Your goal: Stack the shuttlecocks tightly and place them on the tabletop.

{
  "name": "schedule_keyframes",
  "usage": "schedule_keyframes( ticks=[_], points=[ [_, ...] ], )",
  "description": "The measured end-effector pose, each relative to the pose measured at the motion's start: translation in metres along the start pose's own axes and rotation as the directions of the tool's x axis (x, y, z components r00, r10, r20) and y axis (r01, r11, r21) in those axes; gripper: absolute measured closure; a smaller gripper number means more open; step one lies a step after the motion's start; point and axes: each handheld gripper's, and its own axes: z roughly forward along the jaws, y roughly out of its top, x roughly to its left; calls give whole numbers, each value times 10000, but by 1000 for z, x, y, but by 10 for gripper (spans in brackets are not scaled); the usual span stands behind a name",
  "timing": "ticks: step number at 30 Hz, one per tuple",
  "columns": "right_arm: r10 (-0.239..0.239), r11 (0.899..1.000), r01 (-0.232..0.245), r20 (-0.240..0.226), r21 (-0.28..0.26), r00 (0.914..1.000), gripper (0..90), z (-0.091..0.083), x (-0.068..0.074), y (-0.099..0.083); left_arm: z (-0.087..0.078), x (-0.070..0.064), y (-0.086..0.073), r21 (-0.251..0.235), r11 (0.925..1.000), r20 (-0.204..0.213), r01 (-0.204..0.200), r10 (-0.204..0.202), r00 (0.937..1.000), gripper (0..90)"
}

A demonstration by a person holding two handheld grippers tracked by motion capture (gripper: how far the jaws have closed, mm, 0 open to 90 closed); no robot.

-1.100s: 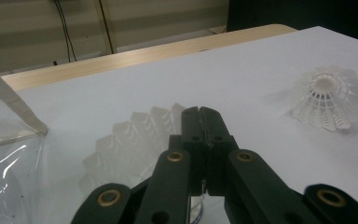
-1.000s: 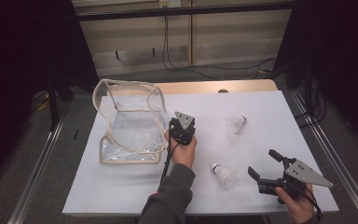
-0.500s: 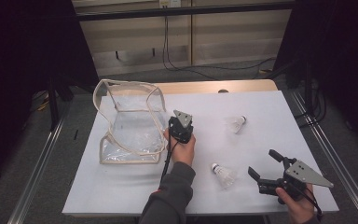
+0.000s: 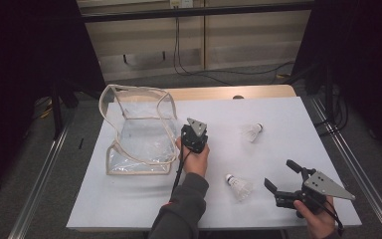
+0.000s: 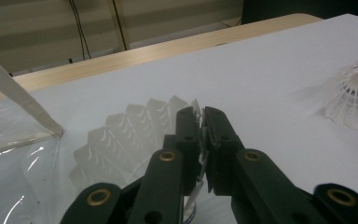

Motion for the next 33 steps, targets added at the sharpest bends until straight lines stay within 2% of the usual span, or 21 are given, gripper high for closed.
schedule_keyframes(
  ticks=[2,12,18,21,28,29,33],
  points=[
    [0,10000,0,-31,1,10000,31,0,0,0,0,-1,0,-22,10000,-11,-12,12,10000,827],
    [39,10000,-39,-39,33,10000,31,1,0,0,5,-9,9,207,9997,691,123,-137,9975,753],
    [73,9999,-73,-18,93,10000,32,1,-1,-1,8,-13,8,266,9994,765,235,-254,9967,727],
    [46,10000,-46,-21,55,10000,32,0,-1,0,9,-15,8,340,9993,880,152,-182,9960,721],
    [40,10000,-39,-38,67,10000,32,1,0,0,9,-18,9,435,9984,1084,354,-399,9933,712],
    [36,10000,-36,-40,64,10000,32,1,0,0,9,-18,9,427,9974,1170,583,-630,9911,706],
    [33,10000,-33,-44,85,10000,32,1,0,0,8,-18,10,507,9964,1292,685,-746,9888,712]
  ],
)
